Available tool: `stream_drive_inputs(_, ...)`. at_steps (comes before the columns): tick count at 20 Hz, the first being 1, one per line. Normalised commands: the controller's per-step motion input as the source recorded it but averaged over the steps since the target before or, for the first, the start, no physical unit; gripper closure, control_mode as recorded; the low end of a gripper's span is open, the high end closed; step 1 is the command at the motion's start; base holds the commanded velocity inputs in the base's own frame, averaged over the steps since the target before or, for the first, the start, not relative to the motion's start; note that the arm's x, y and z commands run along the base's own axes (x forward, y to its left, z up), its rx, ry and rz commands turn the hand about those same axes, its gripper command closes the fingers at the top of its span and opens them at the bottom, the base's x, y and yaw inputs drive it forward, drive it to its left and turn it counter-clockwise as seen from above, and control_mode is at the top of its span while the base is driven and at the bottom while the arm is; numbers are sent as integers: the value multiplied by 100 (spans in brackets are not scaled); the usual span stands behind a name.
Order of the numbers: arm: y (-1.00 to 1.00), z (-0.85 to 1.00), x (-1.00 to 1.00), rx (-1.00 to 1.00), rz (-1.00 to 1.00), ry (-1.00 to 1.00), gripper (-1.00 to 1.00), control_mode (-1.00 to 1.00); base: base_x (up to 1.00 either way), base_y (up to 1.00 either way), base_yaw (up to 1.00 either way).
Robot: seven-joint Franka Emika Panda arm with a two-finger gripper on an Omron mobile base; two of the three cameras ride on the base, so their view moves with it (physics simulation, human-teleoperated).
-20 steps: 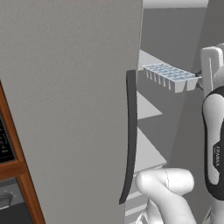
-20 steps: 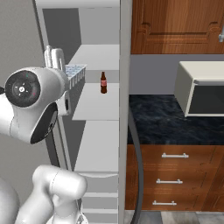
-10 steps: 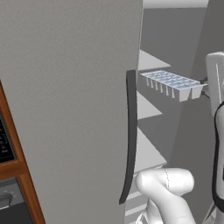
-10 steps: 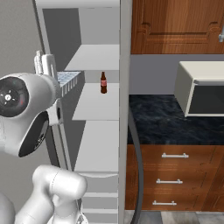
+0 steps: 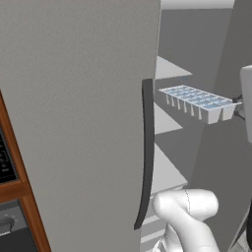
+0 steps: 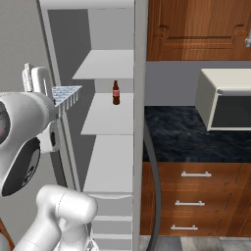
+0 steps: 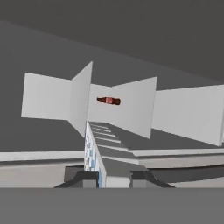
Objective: Open the freezer door, pick up the ice cube tray from the freezer, and place it on the dining counter.
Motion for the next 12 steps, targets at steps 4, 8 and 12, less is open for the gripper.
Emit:
stream_drive_inputs(4,10,0,-26,0,0,0,100,-100,0,0,0)
stream_drive_inputs(8,0,0,0,0,0,0,100,100,-41,2,1)
stream_drive_inputs(12,0,0,0,0,0,0,100,100,-89,0,9)
